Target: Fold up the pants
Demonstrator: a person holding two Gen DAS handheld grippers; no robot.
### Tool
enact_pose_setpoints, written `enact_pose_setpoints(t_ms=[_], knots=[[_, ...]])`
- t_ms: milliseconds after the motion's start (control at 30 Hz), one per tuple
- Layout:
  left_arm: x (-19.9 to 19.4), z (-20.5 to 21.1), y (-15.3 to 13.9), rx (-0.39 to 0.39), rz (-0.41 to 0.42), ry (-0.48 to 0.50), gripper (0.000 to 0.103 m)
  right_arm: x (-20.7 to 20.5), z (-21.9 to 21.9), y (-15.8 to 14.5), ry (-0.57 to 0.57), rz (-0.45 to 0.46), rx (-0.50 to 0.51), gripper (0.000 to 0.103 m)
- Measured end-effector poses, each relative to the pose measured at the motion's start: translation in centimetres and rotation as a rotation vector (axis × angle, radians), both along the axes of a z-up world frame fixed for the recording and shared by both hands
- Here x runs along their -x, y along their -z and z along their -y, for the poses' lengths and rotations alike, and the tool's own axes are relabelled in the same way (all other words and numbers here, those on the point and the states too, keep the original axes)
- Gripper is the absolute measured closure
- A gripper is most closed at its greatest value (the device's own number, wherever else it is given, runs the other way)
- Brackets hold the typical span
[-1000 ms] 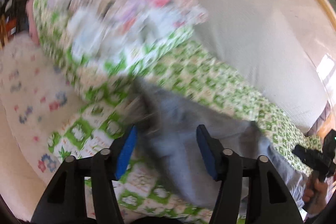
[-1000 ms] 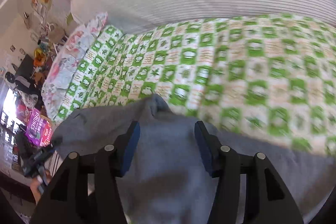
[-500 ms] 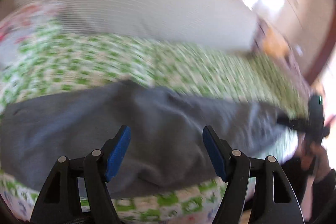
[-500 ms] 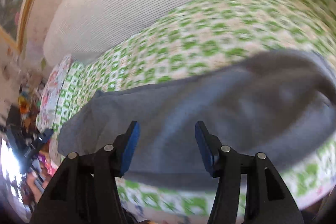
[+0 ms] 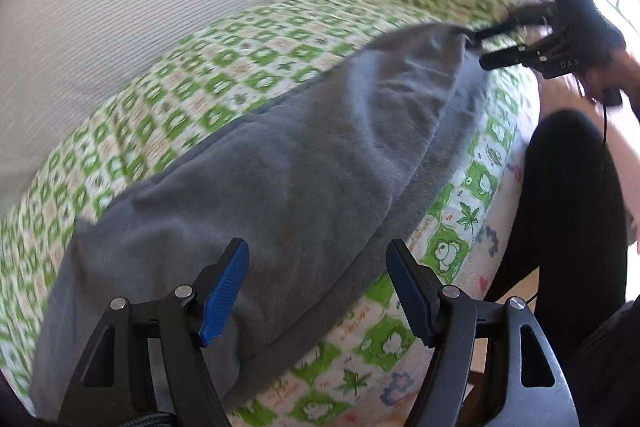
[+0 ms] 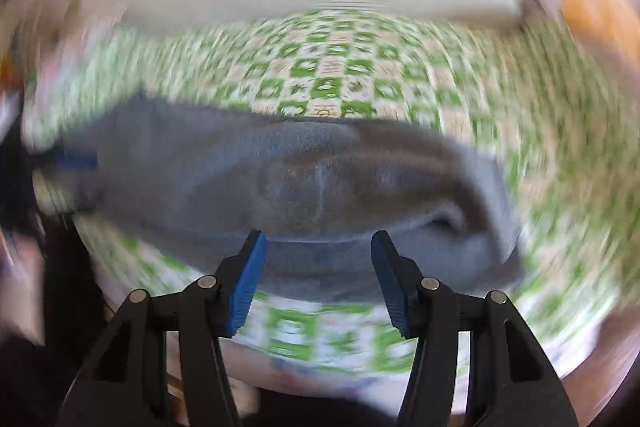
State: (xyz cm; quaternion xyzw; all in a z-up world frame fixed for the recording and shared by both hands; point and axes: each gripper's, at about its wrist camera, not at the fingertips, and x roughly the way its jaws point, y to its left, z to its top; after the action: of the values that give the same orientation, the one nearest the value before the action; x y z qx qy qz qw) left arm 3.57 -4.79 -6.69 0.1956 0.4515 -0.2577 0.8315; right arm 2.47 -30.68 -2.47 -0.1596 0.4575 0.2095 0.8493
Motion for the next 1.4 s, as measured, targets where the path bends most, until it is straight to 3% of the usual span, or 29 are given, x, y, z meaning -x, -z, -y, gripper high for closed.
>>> enact_pose_setpoints(t_ms=[100,200,433,467,500,533,567,600,767,933,1067,1167,1300,1400], knots=[[-0.6,1.6,0.2,-0.043,-0.007,0.059,0.031,0.8,-1.1,0.5,-0.218,0.100,0.219,0.047],[-0.9,3.5,0.5,-0.084,-0.003,0.109,0.031,0.3,-0.9,2.3,-0.308,0.123,0.378,0.047],[-1.6,8.6,2.2,-0.143,-0.038,0.216,0.031,-1.8,-0.4,5.6,-0.359,0.117,0.490,0.048],[-1.8,9.2,2.7,-0.155,-0.039,0.216,0.031,-2.1,-0.3,5.6,-0.349,0.105,0.465,0.054],[-2.0,9.4,3.1,-0.163,-0.045,0.217,0.031,-2.6,0.1,5.4,-0.334,0.060,0.392,0.077],[-2.5,9.6,3.8,-0.174,-0.066,0.218,0.036,-3.0,0.6,5.0,-0.309,0.023,0.322,0.093],[-2.8,9.8,4.2,-0.178,-0.082,0.216,0.042,-3.1,1.0,4.6,-0.292,0.021,0.286,0.093],[-3.2,9.8,4.7,-0.170,-0.107,0.210,0.056,-2.9,1.5,4.0,-0.281,0.031,0.248,0.095],[-4.8,8.0,3.5,-0.014,-0.206,0.140,0.096,-1.5,3.3,1.4,-0.235,0.047,0.073,0.098],[-3.4,7.7,1.9,0.004,-0.210,0.182,0.097,0.5,3.4,0.5,-0.245,0.008,0.017,0.098],[-2.3,8.2,3.3,-0.015,-0.246,0.219,0.097,1.2,3.1,3.1,-0.252,-0.067,0.064,0.098],[-2.1,9.1,4.6,-0.032,-0.273,0.235,0.096,0.9,3.3,4.8,-0.198,-0.103,0.065,0.098],[-2.3,8.8,3.7,-0.014,-0.276,0.220,0.090,0.5,5.1,4.0,-0.110,-0.130,-0.090,0.094],[-2.9,8.5,2.2,0.018,-0.272,0.219,0.083,1.0,7.0,2.5,-0.041,-0.110,-0.220,0.085]])
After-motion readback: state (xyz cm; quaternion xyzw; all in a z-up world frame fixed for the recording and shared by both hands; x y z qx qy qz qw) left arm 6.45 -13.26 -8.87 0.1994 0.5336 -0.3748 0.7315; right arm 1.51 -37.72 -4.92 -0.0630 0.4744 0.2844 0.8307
